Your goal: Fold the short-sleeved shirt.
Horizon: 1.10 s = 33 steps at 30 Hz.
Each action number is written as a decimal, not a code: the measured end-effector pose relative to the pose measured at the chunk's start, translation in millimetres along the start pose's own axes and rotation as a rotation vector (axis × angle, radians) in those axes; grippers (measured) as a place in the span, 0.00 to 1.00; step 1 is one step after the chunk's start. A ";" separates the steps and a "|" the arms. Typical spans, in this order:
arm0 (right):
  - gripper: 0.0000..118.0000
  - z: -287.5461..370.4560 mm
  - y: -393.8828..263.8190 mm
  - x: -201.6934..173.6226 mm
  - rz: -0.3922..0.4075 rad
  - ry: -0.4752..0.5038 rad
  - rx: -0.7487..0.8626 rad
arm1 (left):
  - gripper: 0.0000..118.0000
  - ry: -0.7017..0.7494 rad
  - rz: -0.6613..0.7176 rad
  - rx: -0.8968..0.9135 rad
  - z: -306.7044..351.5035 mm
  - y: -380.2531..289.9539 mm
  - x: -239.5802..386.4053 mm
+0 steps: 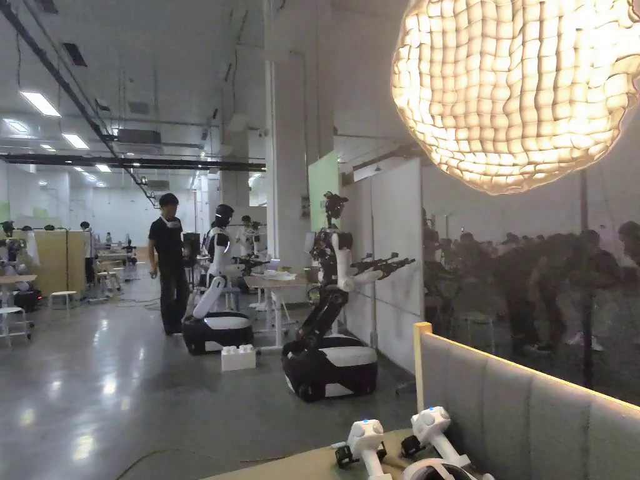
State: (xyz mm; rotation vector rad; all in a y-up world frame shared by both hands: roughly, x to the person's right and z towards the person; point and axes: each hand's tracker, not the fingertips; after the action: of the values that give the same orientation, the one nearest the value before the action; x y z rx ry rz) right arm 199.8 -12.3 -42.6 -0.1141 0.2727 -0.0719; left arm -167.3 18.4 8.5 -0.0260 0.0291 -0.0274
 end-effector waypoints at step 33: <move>1.00 -0.1 -5.7 -0.1 -0.041 0.043 0.025 | 0.96 0.034 0.061 0.005 -0.7 6.5 -8.2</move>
State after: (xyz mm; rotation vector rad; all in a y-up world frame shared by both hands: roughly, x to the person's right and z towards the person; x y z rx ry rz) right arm 199.3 -18.0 -42.0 -0.0936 0.3126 -0.1183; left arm -175.3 25.1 7.8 -0.0200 0.0636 0.0328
